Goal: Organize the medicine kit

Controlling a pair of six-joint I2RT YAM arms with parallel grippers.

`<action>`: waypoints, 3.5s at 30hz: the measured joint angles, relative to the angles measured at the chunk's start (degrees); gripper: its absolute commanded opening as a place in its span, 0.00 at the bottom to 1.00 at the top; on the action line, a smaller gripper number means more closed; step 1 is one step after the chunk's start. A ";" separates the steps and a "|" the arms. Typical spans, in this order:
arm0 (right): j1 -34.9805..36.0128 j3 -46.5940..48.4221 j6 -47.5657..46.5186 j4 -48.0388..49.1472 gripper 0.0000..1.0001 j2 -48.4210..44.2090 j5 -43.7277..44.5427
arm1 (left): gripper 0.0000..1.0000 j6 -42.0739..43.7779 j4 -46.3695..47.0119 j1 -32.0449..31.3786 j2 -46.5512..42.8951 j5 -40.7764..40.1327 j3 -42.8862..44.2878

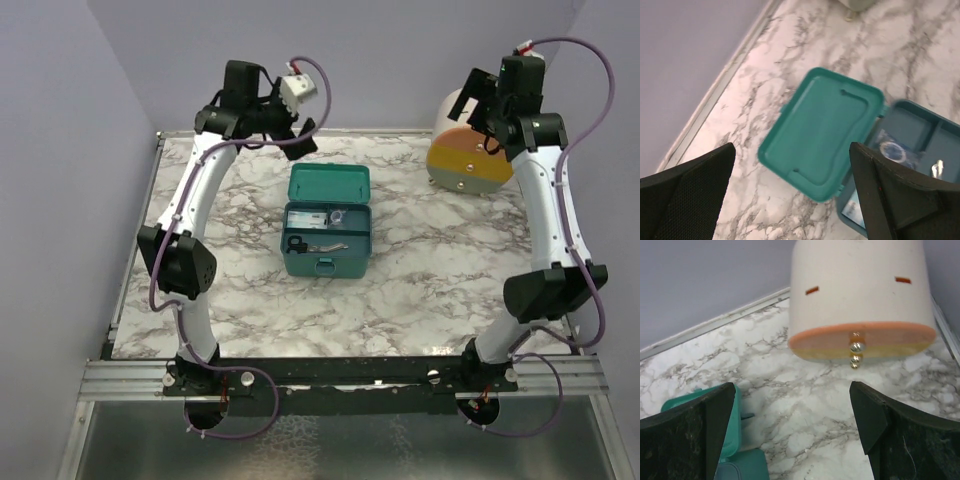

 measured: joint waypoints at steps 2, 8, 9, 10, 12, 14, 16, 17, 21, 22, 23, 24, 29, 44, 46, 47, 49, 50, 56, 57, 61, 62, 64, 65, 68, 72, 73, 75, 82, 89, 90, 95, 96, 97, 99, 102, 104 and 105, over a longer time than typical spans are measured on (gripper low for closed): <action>0.63 6.21 -1.33 -0.39 1.00 4.85 -3.13 | 0.99 -4.61 1.31 3.78 3.58 0.94 4.09; 4.98 23.15 -3.82 -2.25 1.00 20.00 -13.05 | 0.99 -21.68 3.23 15.80 18.08 8.61 12.79; 5.81 23.78 -3.93 -2.54 1.00 21.49 -14.47 | 0.99 -23.69 3.39 17.25 19.93 9.42 12.94; 6.56 23.87 -4.09 -2.95 1.00 22.77 -15.82 | 0.99 -25.31 3.26 18.53 21.62 10.14 12.90; 7.72 23.04 -4.26 -3.32 1.00 24.68 -18.40 | 0.99 -28.13 3.02 20.22 24.61 11.61 12.85; 8.83 20.37 -4.24 -3.23 1.00 25.44 -21.27 | 0.99 -29.99 2.86 20.72 26.40 13.22 12.76; 9.20 18.08 -4.26 -3.41 1.00 25.70 -23.67 | 0.99 -32.02 3.19 20.50 27.30 15.13 12.37; 9.22 17.18 -4.28 -3.26 1.00 25.75 -24.65 | 0.99 -32.79 3.45 20.28 27.43 16.00 12.02; 8.90 14.45 -4.48 -2.67 1.00 25.99 -28.44 | 0.99 -36.24 5.09 19.43 27.82 19.61 11.02; 8.87 14.19 -4.52 -2.56 1.00 26.23 -29.16 | 0.99 -37.13 5.60 19.30 28.02 20.41 10.91; 8.83 13.88 -4.66 -2.32 1.00 26.45 -29.79 | 0.97 -37.90 5.95 19.12 28.37 20.98 10.86; 8.81 13.35 -4.72 -1.86 1.00 26.69 -30.34 | 0.99 -38.71 6.25 19.02 28.76 21.51 10.80; 8.81 9.68 -4.83 -0.39 1.00 27.30 -31.74 | 0.99 -41.05 6.75 19.02 30.05 22.71 9.35; 8.81 -1.51 -3.76 6.64 1.00 27.67 -37.83 | 0.99 -41.24 7.19 18.71 30.10 22.91 1.55; 8.81 -1.53 -3.72 8.20 1.00 27.82 -39.04 | 0.99 -41.24 7.17 18.56 30.10 22.91 1.55; 8.81 -1.53 -3.65 9.01 1.00 28.00 -39.80 | 0.99 -41.27 7.17 18.36 30.10 22.95 1.57; 8.81 -1.53 -3.58 10.54 1.00 28.79 -41.38 | 0.99 -41.31 7.13 17.88 30.12 23.02 2.01; 8.81 -1.53 -3.56 11.06 1.00 29.31 -41.99 | 0.99 -41.33 7.15 17.46 30.12 23.04 2.36; 8.81 -1.88 -3.17 13.68 1.00 32.96 -44.22 | 0.99 -41.57 7.21 15.15 30.84 23.58 6.23; 8.81 -2.16 -3.10 14.08 1.00 33.22 -44.52 | 0.99 -41.72 7.28 14.84 31.21 23.80 7.21; 8.81 -2.82 -2.23 16.04 1.00 33.59 -46.40 | 0.99 -42.34 7.87 13.86 32.61 24.37 9.05; 8.81 -2.89 -1.79 17.07 1.00 33.59 -47.34 | 0.99 -42.47 7.89 13.77 32.83 24.48 9.05; 8.81 -3.04 -1.31 18.43 1.00 33.59 -48.35 | 0.99 -42.58 7.91 13.77 33.48 24.61 9.05; 8.81 -3.23 -0.98 19.39 1.00 33.59 -49.09 | 0.99 -42.66 7.91 13.77 33.73 24.72 9.05; 8.81 -4.07 -0.11 21.49 1.00 33.59 -50.60 | 0.99 -42.77 7.91 13.75 34.12 25.03 9.05; 8.41 -4.28 0.81 22.71 1.00 33.75 -52.30 | 0.99 -42.93 8.04 13.75 34.14 25.35 9.05; 8.35 -4.28 0.92 22.84 1.00 33.75 -52.59 | 0.99 -42.97 8.04 13.70 34.14 25.44 9.05; 8.28 -4.28 1.05 23.15 1.00 33.79 -53.05 | 0.99 -43.06 8.04 13.55 34.14 25.44 9.05; 8.11 -4.37 1.29 23.28 1.00 34.03 -53.55 | 0.99 -43.45 8.37 13.11 34.14 25.57 8.55; 8.02 -6.36 2.51 24.76 1.00 34.27 -55.41 | 0.99 -44.15 8.57 12.50 34.14 26.53 8.28; 8.11 -6.58 2.75 25.00 1.00 34.42 -55.82 | 0.99 -44.26 8.66 12.28 34.14 26.64 8.28; 8.22 -7.48 3.56 25.94 1.00 34.56 -57.42 | 0.99 -45.09 9.40 11.61 34.14 27.82 8.28; 8.22 -7.56 3.72 26.10 1.00 34.53 -57.68 | 0.99 -45.27 9.55 11.56 34.14 28.06 8.28; 8.22 -7.63 3.76 26.18 1.00 34.53 -57.83 | 0.99 -45.44 9.68 11.52 34.14 28.35 8.28; 8.22 -7.87 3.78 26.32 1.00 34.27 -58.01 | 0.99 -45.75 9.79 11.52 34.14 28.87 8.28; 8.22 -8.63 3.87 26.47 1.00 33.07 -58.21 | 0.99 -46.51 10.14 11.54 33.92 29.62 8.28; 8.22 -8.87 3.98 26.49 1.00 31.93 -58.23 | 0.99 -47.10 10.19 11.52 33.40 30.21 8.28; 8.22 -8.90 4.04 26.49 1.00 31.12 -58.21 | 0.99 -47.43 10.21 11.52 33.05 30.53 8.28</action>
